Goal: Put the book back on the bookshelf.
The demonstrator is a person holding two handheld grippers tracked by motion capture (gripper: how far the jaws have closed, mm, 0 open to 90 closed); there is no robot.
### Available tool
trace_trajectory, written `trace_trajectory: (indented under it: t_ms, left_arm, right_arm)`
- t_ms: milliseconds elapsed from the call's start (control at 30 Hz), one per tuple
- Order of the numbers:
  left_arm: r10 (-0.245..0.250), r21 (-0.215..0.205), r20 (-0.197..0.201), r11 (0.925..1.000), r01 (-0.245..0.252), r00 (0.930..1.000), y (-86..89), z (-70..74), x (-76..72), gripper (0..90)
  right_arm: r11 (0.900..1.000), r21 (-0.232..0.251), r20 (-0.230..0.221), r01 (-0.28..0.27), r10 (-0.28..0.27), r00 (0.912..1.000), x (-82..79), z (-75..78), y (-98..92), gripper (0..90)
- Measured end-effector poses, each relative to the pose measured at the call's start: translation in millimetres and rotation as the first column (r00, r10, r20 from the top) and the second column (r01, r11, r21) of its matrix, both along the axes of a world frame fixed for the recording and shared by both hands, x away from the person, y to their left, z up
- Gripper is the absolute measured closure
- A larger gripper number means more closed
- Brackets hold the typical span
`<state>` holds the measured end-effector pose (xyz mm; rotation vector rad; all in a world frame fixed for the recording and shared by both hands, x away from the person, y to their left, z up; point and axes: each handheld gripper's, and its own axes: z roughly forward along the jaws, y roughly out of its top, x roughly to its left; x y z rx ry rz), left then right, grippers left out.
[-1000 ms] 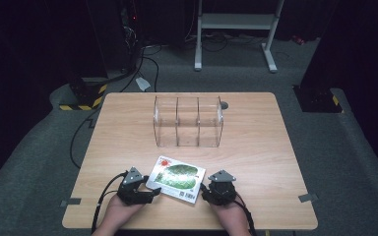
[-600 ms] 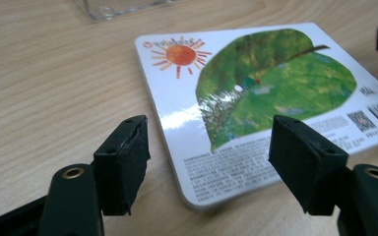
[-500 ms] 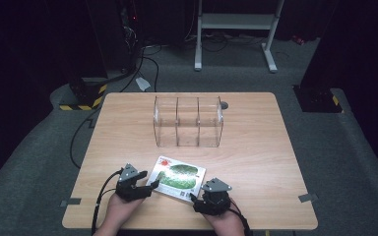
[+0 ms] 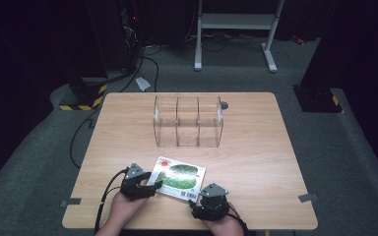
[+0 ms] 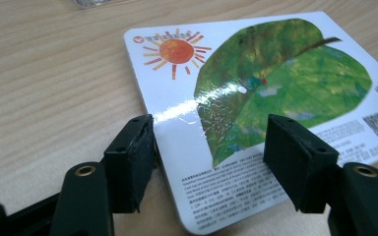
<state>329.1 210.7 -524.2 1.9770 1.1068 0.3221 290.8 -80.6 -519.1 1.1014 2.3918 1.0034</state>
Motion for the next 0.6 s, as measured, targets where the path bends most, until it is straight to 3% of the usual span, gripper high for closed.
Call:
trace_trajectory:
  t_ms: [233, 600]
  left_arm:
    - [-0.025, -0.006, 0.002, 0.9997, 0.025, 0.9997, -3.9, 1.3, -5.7, 38.7]
    - [0.016, -0.033, 0.012, 0.9993, -0.015, 0.9998, -4.6, 2.8, -7.3, 38.7]
  right_arm:
    - [0.998, 0.007, -0.005, 0.058, -0.058, 0.9983, 6.5, 1.4, -17.4, 26.0]
    - [0.996, 0.013, 0.008, 0.09, -0.09, 0.9959, 13.3, 3.1, -27.3, 27.7]
